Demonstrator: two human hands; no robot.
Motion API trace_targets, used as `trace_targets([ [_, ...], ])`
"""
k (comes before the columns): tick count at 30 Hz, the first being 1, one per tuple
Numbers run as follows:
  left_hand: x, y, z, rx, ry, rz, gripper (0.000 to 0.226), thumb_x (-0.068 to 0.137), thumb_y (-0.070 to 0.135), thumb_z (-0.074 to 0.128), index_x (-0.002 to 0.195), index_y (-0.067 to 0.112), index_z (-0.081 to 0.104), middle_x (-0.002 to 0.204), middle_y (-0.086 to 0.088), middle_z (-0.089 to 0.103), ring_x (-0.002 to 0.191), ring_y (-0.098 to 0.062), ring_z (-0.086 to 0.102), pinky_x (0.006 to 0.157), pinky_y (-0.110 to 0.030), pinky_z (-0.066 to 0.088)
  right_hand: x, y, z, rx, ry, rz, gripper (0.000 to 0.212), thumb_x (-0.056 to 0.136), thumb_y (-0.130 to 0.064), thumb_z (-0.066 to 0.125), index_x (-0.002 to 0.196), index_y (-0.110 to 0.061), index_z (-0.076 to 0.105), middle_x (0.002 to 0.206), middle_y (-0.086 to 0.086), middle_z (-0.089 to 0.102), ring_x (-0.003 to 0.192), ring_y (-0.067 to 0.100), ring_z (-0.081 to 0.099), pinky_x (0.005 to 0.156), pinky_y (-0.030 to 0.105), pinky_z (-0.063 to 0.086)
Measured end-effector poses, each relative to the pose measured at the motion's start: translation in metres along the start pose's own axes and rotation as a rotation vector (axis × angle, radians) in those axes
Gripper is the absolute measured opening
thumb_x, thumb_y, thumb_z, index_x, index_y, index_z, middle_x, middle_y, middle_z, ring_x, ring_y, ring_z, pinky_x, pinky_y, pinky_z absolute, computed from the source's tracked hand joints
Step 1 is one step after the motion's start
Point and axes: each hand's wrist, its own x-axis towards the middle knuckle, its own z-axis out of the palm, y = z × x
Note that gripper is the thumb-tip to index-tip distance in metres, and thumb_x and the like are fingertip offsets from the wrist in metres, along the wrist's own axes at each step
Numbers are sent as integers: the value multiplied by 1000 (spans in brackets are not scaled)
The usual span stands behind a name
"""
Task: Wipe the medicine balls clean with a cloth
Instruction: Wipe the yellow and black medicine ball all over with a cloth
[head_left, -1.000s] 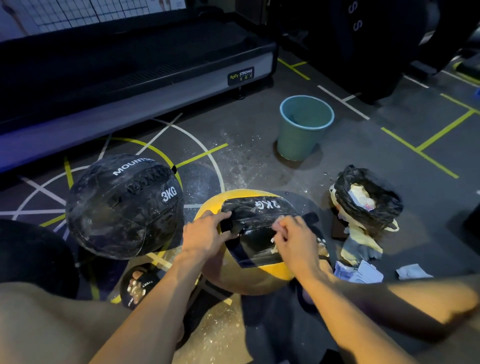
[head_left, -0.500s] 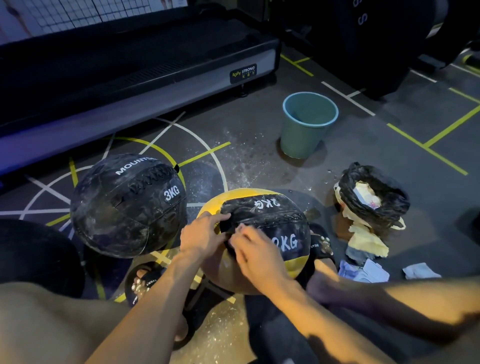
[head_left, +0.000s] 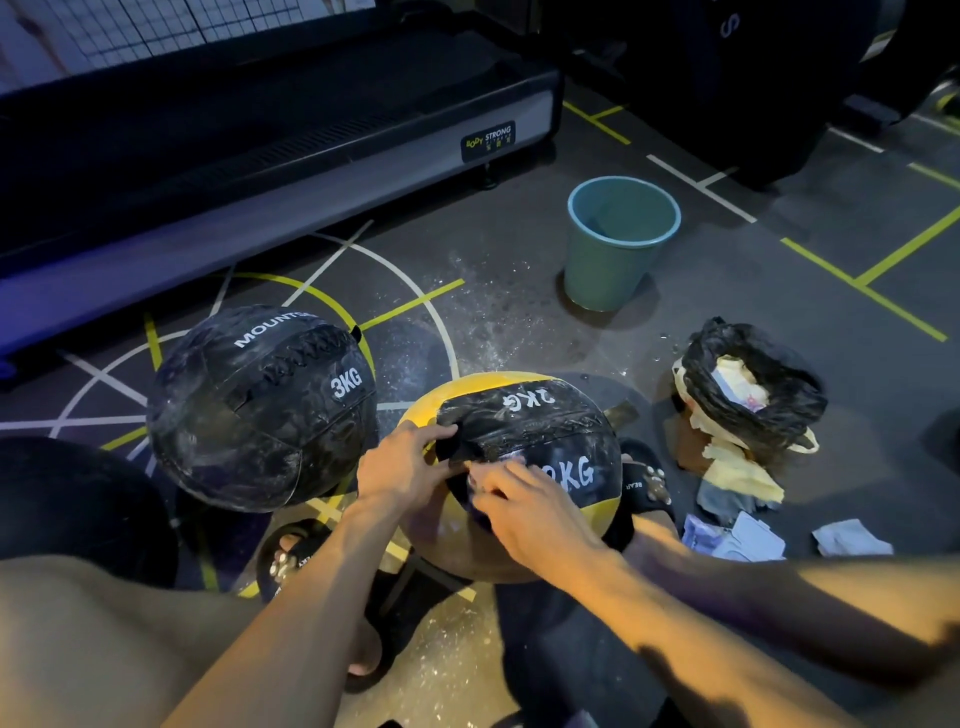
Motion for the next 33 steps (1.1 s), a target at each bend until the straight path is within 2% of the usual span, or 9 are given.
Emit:
trace_targets([
  [5, -2, 7, 6, 1, 32, 4, 55, 90, 68, 62, 141, 52, 52, 131, 4, 54, 119, -27, 60, 93, -42, 47, -32, 29, -16, 56, 2, -7, 24, 78, -17, 80, 98, -30, 74, 114, -11, 65, 109, 12, 57, 82, 30, 56],
  [9, 0, 9, 6, -1, 30, -7, 45, 95, 55, 62, 139, 52, 54, 126, 4, 54, 115, -27, 62, 96, -42, 48, 11, -6, 6, 13, 108, 78, 20, 79, -18, 79, 98, -22, 76, 105, -5, 67, 96, 18, 58, 81, 28, 50],
  [13, 3, 9, 4, 19, 50, -23, 47, 95, 59, 61, 141, 53, 52, 130, 5, 53, 118, -26, 61, 97, -42, 48, 2, -3, 13, -35, 44, 18, 33, 61, -15, 88, 91, -18, 76, 108, 0, 69, 103, 21, 64, 78, 27, 50],
  [17, 3, 9, 8, 10, 50, -37, 56, 90, 70, 58, 143, 52, 50, 132, 5, 51, 119, -26, 61, 95, -42, 47, -43, 22, 6, -32, 34, -1, 21, 78, -19, 62, 94, -21, 75, 105, -4, 67, 96, 18, 57, 74, 33, 57],
  [21, 5, 8, 9, -8, 55, -51, 55, 91, 70, 58, 142, 51, 51, 132, 4, 52, 118, -25, 61, 95, -42, 47, -6, 3, 13, -10, 64, 94, 25, 79, -16, 68, 103, -20, 76, 112, -2, 69, 94, 20, 64, 77, 30, 57],
  [24, 4, 4, 8, -13, 47, -57, 54, 91, 69, 59, 141, 52, 51, 132, 5, 53, 119, -25, 61, 96, -43, 49, 15, -8, 15, 0, 83, 68, 22, 69, -14, 73, 90, -17, 77, 112, 6, 71, 97, 23, 67, 79, 29, 56],
  [28, 1, 1, 11, -27, 70, -61, 55, 90, 70, 59, 142, 53, 50, 128, 7, 52, 114, -24, 63, 96, -44, 50, -33, 13, 9, 46, 0, 16, 36, 63, -15, 85, 94, -25, 69, 114, -5, 64, 100, 16, 55, 87, 27, 45],
  [31, 4, 2, 13, -42, 79, -56, 56, 92, 69, 56, 144, 52, 48, 129, 7, 51, 113, -25, 62, 97, -46, 50, -51, 40, 0, 178, 78, 286, 22, 83, -14, 67, 100, -28, 62, 104, -10, 55, 91, 15, 54, 75, 34, 53],
  [33, 5, -1, 14, -45, 72, -67, 57, 92, 70, 55, 145, 52, 48, 130, 5, 50, 112, -26, 62, 93, -45, 51, -44, 38, -2, 269, 213, 518, 19, 90, -13, 66, 103, -26, 63, 102, -10, 52, 94, 13, 53, 79, 30, 51],
])
